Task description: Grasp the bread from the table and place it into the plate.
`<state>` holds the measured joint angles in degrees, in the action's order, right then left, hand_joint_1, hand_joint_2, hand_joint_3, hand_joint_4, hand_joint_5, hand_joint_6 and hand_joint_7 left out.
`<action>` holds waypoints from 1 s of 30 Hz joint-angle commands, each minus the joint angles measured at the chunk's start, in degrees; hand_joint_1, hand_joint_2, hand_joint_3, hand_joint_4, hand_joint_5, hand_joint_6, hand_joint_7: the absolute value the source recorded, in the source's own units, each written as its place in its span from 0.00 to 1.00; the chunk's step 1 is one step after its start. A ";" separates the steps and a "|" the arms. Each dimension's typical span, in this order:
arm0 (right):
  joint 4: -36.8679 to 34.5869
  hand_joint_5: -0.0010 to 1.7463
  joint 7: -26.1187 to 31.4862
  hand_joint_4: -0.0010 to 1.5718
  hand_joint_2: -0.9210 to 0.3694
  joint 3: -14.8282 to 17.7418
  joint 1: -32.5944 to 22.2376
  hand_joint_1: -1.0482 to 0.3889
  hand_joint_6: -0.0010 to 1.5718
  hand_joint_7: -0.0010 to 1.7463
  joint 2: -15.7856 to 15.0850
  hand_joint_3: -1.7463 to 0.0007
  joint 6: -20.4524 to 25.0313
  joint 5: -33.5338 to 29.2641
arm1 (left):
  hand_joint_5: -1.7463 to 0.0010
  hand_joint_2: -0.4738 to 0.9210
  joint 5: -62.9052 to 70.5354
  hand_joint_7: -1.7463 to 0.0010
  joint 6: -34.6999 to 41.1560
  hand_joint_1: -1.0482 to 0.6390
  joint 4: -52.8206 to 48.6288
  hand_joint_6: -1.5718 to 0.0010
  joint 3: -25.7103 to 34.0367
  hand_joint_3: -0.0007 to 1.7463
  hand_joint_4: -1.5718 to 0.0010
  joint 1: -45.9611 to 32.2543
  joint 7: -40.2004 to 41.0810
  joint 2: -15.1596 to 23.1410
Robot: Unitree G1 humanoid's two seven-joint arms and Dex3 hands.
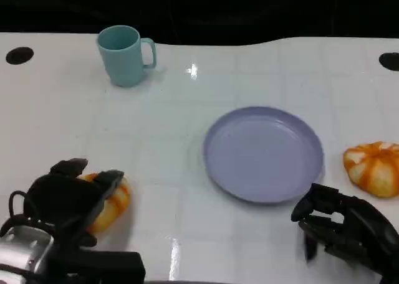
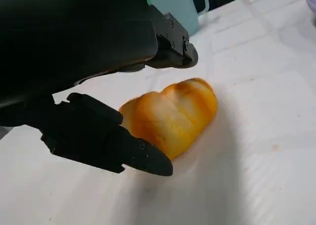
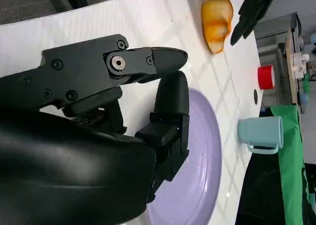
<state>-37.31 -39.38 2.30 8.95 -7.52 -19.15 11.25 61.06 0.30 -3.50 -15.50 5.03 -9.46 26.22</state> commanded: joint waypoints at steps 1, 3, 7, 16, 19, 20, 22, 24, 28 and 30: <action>-0.04 1.00 0.49 0.42 0.00 -0.16 -1.11 0.36 0.44 0.78 -0.76 0.86 1.58 -0.38 | 0.97 0.94 -1.22 0.99 -0.13 0.44 -3.34 0.84 -1.43 0.01 0.90 1.94 0.72 1.71; 0.18 1.00 0.65 0.42 0.00 -0.20 -1.16 0.36 0.44 0.78 -0.77 0.86 1.89 -0.43 | 0.96 0.96 -2.15 0.99 -0.45 0.45 -4.67 0.83 -1.80 0.02 0.87 2.42 1.29 1.90; 0.06 1.00 0.07 0.42 0.00 -0.13 -1.20 0.37 0.44 0.78 -0.74 0.86 1.37 0.01 | 0.94 1.00 -4.33 0.98 -2.05 0.46 -7.49 0.78 -2.24 0.09 0.80 3.38 3.15 2.23; -0.03 1.00 0.17 0.41 0.00 -0.17 -1.18 0.37 0.43 0.78 -0.91 0.85 1.40 -0.15 | 0.79 0.97 -11.32 0.98 -11.30 0.47 -17.18 0.49 -1.73 0.28 0.44 5.05 16.42 2.22; 0.40 1.00 0.42 0.41 0.00 -0.22 -1.28 0.35 0.44 0.78 -0.95 0.86 2.15 -0.19 | 0.10 0.86 -12.39 0.97 -12.15 0.50 -18.49 0.33 -1.66 0.44 0.59 5.40 18.60 1.96; 0.40 1.00 0.33 0.41 0.00 -0.20 -1.29 0.35 0.44 0.78 -0.93 0.86 2.02 -0.14 | 0.08 0.82 -12.67 0.95 -12.62 0.50 -18.96 0.29 -1.76 0.53 0.58 5.61 19.17 2.03; 0.25 1.00 0.20 0.41 0.00 -0.16 -1.24 0.36 0.44 0.78 -0.87 0.86 1.67 -0.06 | 0.02 0.75 -12.33 0.50 -14.21 0.50 -20.67 0.42 -2.16 0.71 0.55 6.15 22.92 2.11; -0.03 1.00 0.21 0.42 0.00 -0.22 -1.13 0.36 0.44 0.78 -0.90 0.86 1.20 -0.22 | 0.00 0.74 -12.42 0.12 -15.10 0.50 -21.68 0.60 -2.31 0.75 0.53 6.47 25.16 2.06; 0.08 1.00 0.30 0.42 0.00 -0.22 -1.05 0.36 0.44 0.78 -0.90 0.85 1.61 -0.21 | 0.00 0.73 -12.75 0.01 -16.44 0.50 -23.28 0.67 -2.48 0.75 0.53 6.95 28.25 1.91; -0.03 1.00 0.32 0.42 0.00 -0.21 -1.02 0.36 0.44 0.78 -0.95 0.86 1.41 -0.27 | 0.00 0.72 -13.11 0.00 -17.29 0.51 -23.97 0.69 -2.40 0.75 0.55 7.09 30.00 1.71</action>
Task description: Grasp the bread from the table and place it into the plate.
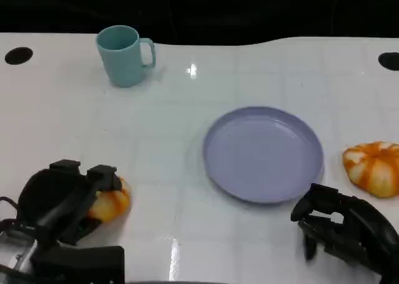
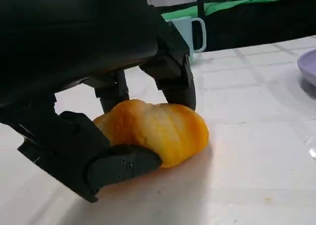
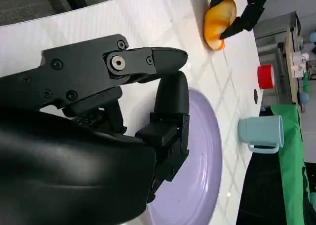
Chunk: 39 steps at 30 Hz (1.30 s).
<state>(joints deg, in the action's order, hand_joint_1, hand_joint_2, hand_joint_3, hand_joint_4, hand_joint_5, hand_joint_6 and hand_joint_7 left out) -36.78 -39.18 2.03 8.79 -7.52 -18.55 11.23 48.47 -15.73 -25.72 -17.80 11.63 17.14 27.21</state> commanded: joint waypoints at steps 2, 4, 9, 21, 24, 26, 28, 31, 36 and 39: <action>-0.63 1.00 0.11 0.42 0.00 0.07 -0.84 0.37 0.44 0.78 -0.96 0.85 0.71 -0.28 | 0.00 0.69 -0.92 0.00 -1.72 0.52 -1.77 0.69 0.09 0.74 0.55 0.47 4.68 0.53; -0.61 1.00 0.23 0.42 0.00 0.00 -0.82 0.36 0.44 0.78 -1.00 0.85 0.72 -0.43 | 0.00 0.66 -1.14 0.00 -1.87 0.54 -1.42 0.68 0.24 0.76 0.54 0.39 5.37 0.47; -1.25 1.00 0.19 0.42 0.00 0.02 -0.58 0.36 0.43 0.78 -1.06 0.85 0.02 -0.57 | 0.00 0.60 -1.68 0.01 -1.85 0.55 1.42 0.67 0.83 0.79 0.54 0.13 4.65 0.95; -1.77 1.00 -0.34 0.42 0.00 0.25 -0.39 0.36 0.44 0.79 -0.96 0.86 0.33 0.14 | 0.00 0.68 -7.07 0.01 -2.14 0.51 8.42 0.67 2.01 0.78 0.54 2.43 -6.15 1.30; -1.95 1.00 -0.67 0.43 0.00 0.35 -0.36 0.37 0.44 0.79 -1.03 0.86 0.36 0.34 | 0.00 0.72 -8.76 0.00 -3.18 0.50 8.09 0.69 1.83 0.67 0.56 4.90 -8.17 0.57; -2.32 1.00 -0.93 0.42 0.00 0.48 -0.28 0.37 0.43 0.79 -1.10 0.85 0.05 0.44 | 0.00 0.75 -9.44 0.00 -4.33 0.50 6.84 0.67 1.38 0.67 0.54 6.98 -8.63 -0.07; -2.52 1.00 -1.07 0.42 0.00 0.55 -0.23 0.37 0.43 0.79 -1.16 0.85 0.04 0.55 | 0.00 0.77 -9.95 0.00 -4.86 0.50 6.05 0.66 1.15 0.68 0.53 8.15 -9.13 -0.47; -2.56 1.00 -0.79 0.42 0.00 0.61 -0.27 0.36 0.43 0.79 -1.38 0.85 0.21 0.41 | 0.00 0.80 -10.09 0.00 -5.57 0.48 3.68 0.65 0.21 0.64 0.51 11.29 -9.23 -2.18; -2.97 1.00 -0.49 0.42 0.00 0.79 -0.19 0.36 0.43 0.78 -1.65 0.86 -0.10 0.16 | 0.00 0.84 -10.05 0.00 -7.45 0.48 -0.06 0.64 -1.35 0.58 0.51 15.70 -9.42 -4.66; -3.41 1.00 -0.92 0.42 0.00 1.02 -0.07 0.37 0.43 0.78 -1.66 0.85 -0.44 0.47 | 0.00 0.86 -9.34 0.00 -7.26 0.47 -1.25 0.64 -2.53 0.52 0.50 17.81 -9.71 -5.93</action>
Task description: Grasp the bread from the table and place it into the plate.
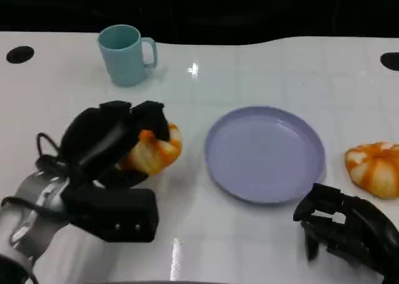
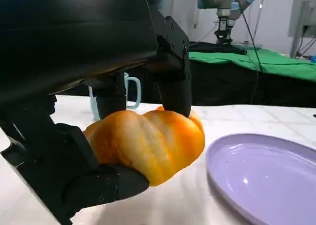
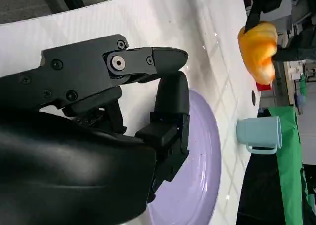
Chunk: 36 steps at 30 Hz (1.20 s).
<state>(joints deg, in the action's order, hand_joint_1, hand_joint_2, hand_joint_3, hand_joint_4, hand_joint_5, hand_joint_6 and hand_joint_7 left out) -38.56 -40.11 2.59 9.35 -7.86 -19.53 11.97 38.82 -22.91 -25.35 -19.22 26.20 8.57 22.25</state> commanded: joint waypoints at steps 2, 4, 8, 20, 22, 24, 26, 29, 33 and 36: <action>-2.03 1.00 -0.10 0.42 0.00 0.59 -0.54 0.36 0.44 0.79 -1.29 0.86 0.17 -0.20 | 0.00 0.86 0.52 0.00 -0.05 0.48 -2.21 0.63 -1.75 0.50 0.49 4.31 -1.05 -1.83; -2.62 1.00 -0.71 0.42 0.00 0.83 -0.43 0.36 0.44 0.79 -1.30 0.86 -0.52 0.06 | 0.00 0.87 0.59 0.00 0.17 0.48 -2.93 0.63 -2.59 0.49 0.49 5.83 -1.34 -3.28; -3.46 1.00 -2.26 0.42 0.00 1.49 -0.28 0.37 0.43 0.79 -1.24 0.85 -0.88 1.01 | 0.00 0.87 0.93 0.00 -0.85 0.48 -4.74 0.62 -3.59 0.49 0.48 7.73 0.08 -5.04; -4.29 1.00 -3.63 0.42 0.00 1.93 -0.21 0.38 0.43 0.79 -1.30 0.85 -0.59 2.11 | 0.00 0.88 2.03 0.00 -3.51 0.48 -11.13 0.60 -7.05 0.52 0.45 13.78 2.40 -10.90; -4.32 1.00 -3.53 0.42 0.00 1.76 -0.26 0.38 0.43 0.79 -1.37 0.85 -0.97 1.86 | 0.00 0.88 2.55 0.00 -3.35 0.47 -12.55 0.60 -7.87 0.53 0.44 15.02 2.71 -12.01; -4.22 1.00 -3.28 0.42 0.00 1.62 -0.35 0.37 0.43 0.79 -1.39 0.85 -1.24 1.62 | 0.00 0.88 3.03 0.00 -2.87 0.47 -13.93 0.60 -8.44 0.53 0.44 16.17 2.86 -13.20; -4.05 1.00 -3.11 0.42 0.00 1.56 -0.43 0.37 0.43 0.78 -1.40 0.85 -1.17 1.55 | 0.00 0.87 3.31 0.00 -2.67 0.47 -14.89 0.60 -8.68 0.52 0.44 16.85 3.07 -13.87; -4.03 1.00 -3.20 0.42 0.00 1.57 -0.54 0.38 0.43 0.79 -1.24 0.85 -1.51 1.65 | 0.00 0.86 3.41 0.00 -2.04 0.47 -16.82 0.59 -9.23 0.54 0.43 18.15 3.37 -15.48; -3.94 1.00 -3.50 0.42 0.00 1.61 -0.55 0.38 0.43 0.79 -0.90 0.85 -1.07 2.11 | 0.00 0.85 5.38 0.00 0.48 0.46 -19.70 0.59 -10.89 0.54 0.43 20.71 4.24 -17.79; -3.60 1.00 -3.17 0.43 0.00 1.43 -0.68 0.37 0.43 0.80 -0.88 0.85 -1.17 1.82 | 0.00 0.85 6.05 0.00 1.82 0.46 -22.07 0.59 -11.75 0.53 0.42 22.32 4.68 -19.33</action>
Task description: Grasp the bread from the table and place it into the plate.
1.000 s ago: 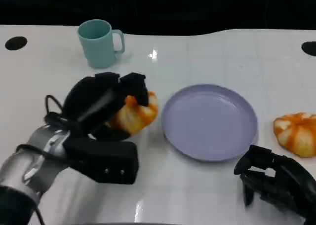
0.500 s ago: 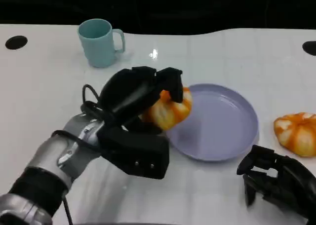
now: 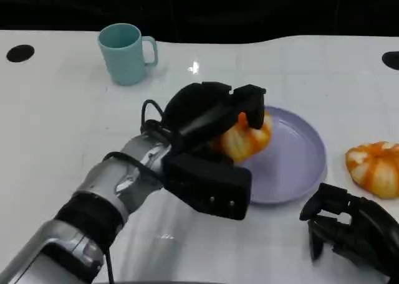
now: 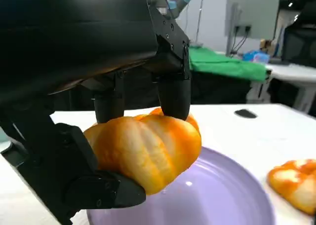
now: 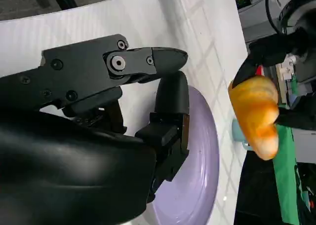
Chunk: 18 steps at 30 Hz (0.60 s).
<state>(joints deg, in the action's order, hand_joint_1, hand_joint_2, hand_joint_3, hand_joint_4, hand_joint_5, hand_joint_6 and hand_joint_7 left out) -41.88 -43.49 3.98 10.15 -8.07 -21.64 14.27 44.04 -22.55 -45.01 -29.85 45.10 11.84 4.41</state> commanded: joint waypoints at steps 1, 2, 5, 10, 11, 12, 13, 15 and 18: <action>-0.12 1.00 0.17 0.43 0.00 0.04 -1.52 0.37 0.43 0.80 -0.64 0.85 1.19 -0.37 | 0.00 0.85 0.91 0.00 1.66 0.46 -3.28 0.59 -1.40 0.53 0.42 3.90 1.64 -1.88; 0.12 1.00 0.07 0.43 0.00 0.07 -1.56 0.37 0.43 0.80 -0.60 0.85 1.73 -0.14 | 0.00 0.85 0.92 0.00 1.84 0.46 -4.41 0.59 -1.68 0.52 0.42 4.44 2.03 -2.47; 0.25 1.00 0.03 0.44 0.00 0.07 -1.59 0.38 0.43 0.81 -0.54 0.85 1.87 -0.07 | 0.00 0.83 0.77 0.09 2.43 0.48 -7.31 0.58 -2.27 0.50 0.42 5.75 3.30 -4.20; 0.96 1.00 -0.17 0.43 0.00 -0.03 -1.86 0.39 0.42 0.81 -0.44 0.85 2.64 0.27 | 0.00 0.85 1.54 0.32 5.33 0.46 -10.96 0.56 -3.81 0.42 0.42 7.60 5.60 -7.15; 1.07 1.00 0.04 0.43 0.00 -0.08 -1.90 0.39 0.42 0.81 -0.40 0.85 2.72 0.18 | 0.00 0.85 1.55 0.37 5.88 0.46 -11.60 0.54 -3.95 0.40 0.43 8.02 5.20 -7.56; 1.09 1.00 0.22 0.43 0.00 -0.13 -1.94 0.39 0.42 0.81 -0.35 0.85 2.56 0.04 | 0.00 0.86 1.53 0.40 6.41 0.46 -12.33 0.53 -4.06 0.39 0.43 8.46 4.80 -7.99; 1.11 1.00 0.34 0.43 0.00 -0.16 -1.97 0.39 0.42 0.82 -0.33 0.85 2.44 -0.05 | 0.00 0.86 1.50 0.41 6.67 0.46 -12.86 0.52 -4.13 0.37 0.44 8.75 4.67 -8.25; 1.56 1.00 0.88 0.44 0.00 -0.39 -2.16 0.38 0.42 0.82 -0.34 0.85 2.58 -0.42 | 0.00 0.87 1.20 0.43 7.47 0.45 -14.04 0.53 -4.26 0.34 0.45 9.44 3.63 -8.78; 2.29 1.00 1.42 0.44 0.00 -0.63 -2.45 0.37 0.42 0.82 -0.33 0.86 3.01 -0.61 | 0.03 0.89 0.42 0.42 8.83 0.43 -15.11 0.54 -4.12 0.30 0.51 10.44 0.40 -9.26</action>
<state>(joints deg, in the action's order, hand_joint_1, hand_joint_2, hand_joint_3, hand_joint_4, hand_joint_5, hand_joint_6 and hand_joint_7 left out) -39.52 -42.72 3.61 9.24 -7.87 -19.92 14.58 45.53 -15.12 -58.93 -33.99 53.51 15.55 -4.88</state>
